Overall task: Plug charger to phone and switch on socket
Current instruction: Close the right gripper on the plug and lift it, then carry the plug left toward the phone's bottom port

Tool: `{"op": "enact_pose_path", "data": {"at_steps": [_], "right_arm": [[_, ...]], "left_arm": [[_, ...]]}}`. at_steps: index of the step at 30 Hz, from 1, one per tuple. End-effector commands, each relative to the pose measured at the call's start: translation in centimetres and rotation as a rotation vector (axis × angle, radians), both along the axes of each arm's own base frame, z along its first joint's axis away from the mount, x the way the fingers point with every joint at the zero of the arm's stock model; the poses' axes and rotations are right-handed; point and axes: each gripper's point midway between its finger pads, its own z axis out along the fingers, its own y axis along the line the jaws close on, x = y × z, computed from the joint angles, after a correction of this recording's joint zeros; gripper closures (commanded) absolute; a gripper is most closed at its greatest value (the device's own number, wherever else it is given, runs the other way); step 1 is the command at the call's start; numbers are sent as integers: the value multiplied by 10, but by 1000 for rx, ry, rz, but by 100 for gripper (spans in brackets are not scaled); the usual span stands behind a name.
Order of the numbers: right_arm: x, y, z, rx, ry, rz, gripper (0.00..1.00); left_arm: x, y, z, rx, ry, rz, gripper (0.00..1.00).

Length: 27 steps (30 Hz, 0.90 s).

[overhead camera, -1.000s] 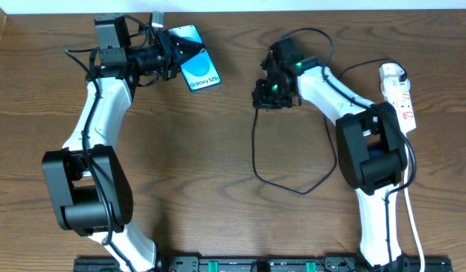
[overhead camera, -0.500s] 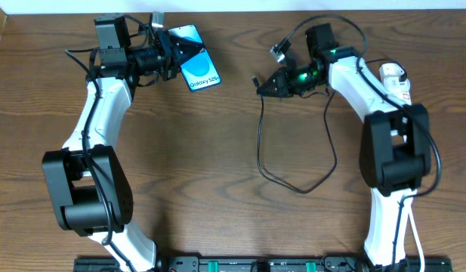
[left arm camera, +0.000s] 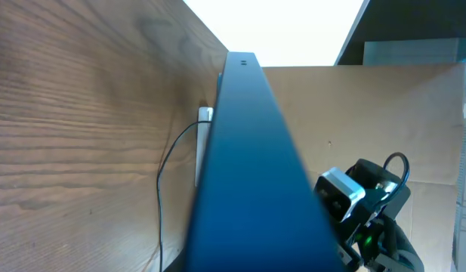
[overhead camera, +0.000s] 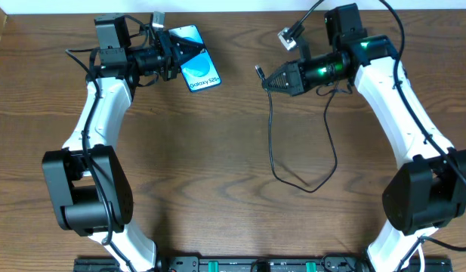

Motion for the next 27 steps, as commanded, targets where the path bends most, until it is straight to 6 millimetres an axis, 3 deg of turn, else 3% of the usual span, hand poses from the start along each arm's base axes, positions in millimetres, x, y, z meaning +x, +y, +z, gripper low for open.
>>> {"op": "enact_pose_path", "data": {"at_steps": [1,12,19,27], "right_arm": [[-12,2,-7,3,11,31,99],[-42,21,-50,3,94,58,98],[-52,42,-40,57,53,126,99],[-48,57,-25,128,49,132,99]], "left_arm": [[-6,-2,13,-17,-40,-36,93],[-8,-13,12,-15,-34,-52,92],[-4,-12,9,-8,-9,-23,93],[0,-10,11,-14,7,1,93]]}}
